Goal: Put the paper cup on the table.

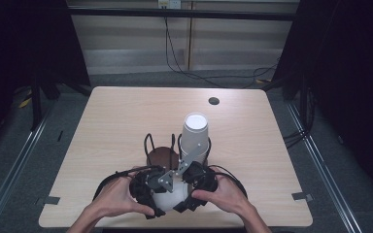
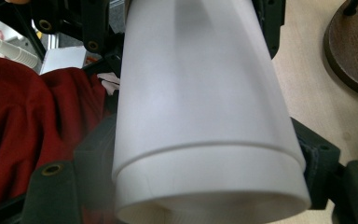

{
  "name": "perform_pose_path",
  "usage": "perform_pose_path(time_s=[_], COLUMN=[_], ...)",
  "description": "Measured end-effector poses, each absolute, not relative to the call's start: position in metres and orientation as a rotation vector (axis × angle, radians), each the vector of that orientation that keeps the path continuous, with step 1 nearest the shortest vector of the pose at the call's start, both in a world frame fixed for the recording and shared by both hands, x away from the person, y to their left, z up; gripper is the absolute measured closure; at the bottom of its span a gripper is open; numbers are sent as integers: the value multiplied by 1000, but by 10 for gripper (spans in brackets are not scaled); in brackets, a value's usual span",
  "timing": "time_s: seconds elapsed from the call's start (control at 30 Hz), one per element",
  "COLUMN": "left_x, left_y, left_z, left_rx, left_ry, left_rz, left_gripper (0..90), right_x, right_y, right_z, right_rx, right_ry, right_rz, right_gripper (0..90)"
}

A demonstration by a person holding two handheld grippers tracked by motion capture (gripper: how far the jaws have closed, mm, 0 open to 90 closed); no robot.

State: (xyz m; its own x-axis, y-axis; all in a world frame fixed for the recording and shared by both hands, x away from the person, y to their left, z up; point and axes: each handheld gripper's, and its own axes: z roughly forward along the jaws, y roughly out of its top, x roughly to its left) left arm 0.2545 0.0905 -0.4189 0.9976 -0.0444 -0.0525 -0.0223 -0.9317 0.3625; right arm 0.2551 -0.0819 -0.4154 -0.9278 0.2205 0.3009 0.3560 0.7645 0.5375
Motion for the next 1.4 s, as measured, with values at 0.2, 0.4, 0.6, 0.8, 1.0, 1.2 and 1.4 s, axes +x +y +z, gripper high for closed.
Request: perform_pose_path(time_s=[0.2,0.4,0.6,0.8,1.0,1.2,1.4], left_x=[257,260,263,265,269,270,272], left_y=[95,99,103,111,119,124,134], left_z=[-418,-421,-423,-419,-413,-406,-398], left_rx=[2732,2690,2617,2535,2451,2386,2322], left_ry=[-46,-43,-66,-61,-34,30,95], left_rz=[-90,-104,-87,-68,-87,-107,-79], left_gripper=[142,140,139,136,110,114,153], right_x=[255,255,256,257,258,258,257], right_y=[-81,-81,-85,-87,-89,-93,-97], right_z=[-414,-414,-413,-413,-416,-412,-413], right_rx=[-456,-460,-485,-485,-490,-492,-515], right_ry=[-2745,-2751,-2759,-2755,-2748,-2742,-2735], right_rz=[-912,-914,-930,-952,-996,-1037,-1036], right_gripper=[252,253,254,254,256,257,257])
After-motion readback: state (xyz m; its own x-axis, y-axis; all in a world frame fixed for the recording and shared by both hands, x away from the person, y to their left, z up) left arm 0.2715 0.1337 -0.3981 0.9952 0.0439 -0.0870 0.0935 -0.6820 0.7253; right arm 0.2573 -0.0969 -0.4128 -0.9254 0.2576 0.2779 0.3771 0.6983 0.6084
